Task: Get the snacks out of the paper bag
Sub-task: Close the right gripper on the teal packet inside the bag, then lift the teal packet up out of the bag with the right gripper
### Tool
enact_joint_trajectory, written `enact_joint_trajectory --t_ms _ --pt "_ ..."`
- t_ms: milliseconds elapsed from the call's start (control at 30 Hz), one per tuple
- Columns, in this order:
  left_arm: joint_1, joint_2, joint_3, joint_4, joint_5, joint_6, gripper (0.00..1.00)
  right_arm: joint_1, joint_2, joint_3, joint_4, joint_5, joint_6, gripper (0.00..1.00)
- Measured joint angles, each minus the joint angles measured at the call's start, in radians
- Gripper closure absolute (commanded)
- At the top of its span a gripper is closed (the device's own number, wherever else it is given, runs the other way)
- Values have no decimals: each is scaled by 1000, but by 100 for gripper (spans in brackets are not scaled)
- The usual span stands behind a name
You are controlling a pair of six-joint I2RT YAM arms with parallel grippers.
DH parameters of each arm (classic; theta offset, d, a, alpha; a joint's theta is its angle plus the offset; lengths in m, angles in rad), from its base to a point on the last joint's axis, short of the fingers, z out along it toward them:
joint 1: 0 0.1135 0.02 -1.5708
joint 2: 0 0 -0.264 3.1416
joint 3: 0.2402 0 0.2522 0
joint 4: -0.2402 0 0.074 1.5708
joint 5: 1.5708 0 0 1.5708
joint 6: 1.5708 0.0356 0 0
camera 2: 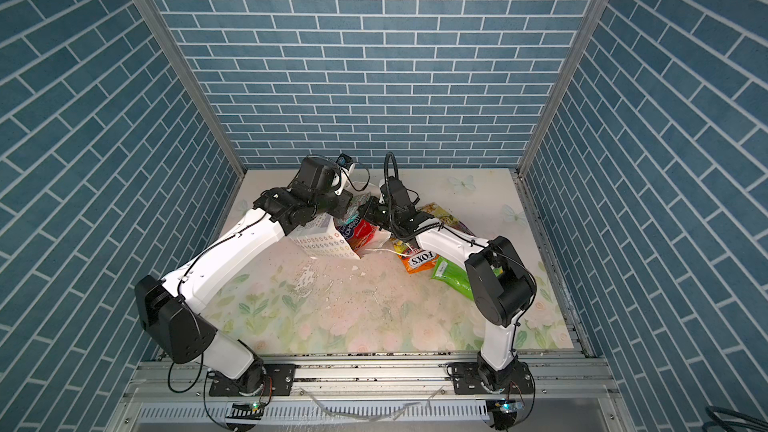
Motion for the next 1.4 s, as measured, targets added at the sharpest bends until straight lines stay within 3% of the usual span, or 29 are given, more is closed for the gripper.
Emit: enact_joint_trajectory --t_ms 400,933,1200,1400 --pt "9 7 14 -8 -1 0 100 -65 -97 -10 -4 -165 -108 100" --pt "10 16 26 -13 1 -6 100 -93 -157 47 -220 -351 -406 100" --pt "10 16 26 -13 1 -13 100 -117 -190 47 -238 -427 -454 100" --pt "16 16 26 -12 1 -19 100 -163 -298 29 -206 -448 -454 100"
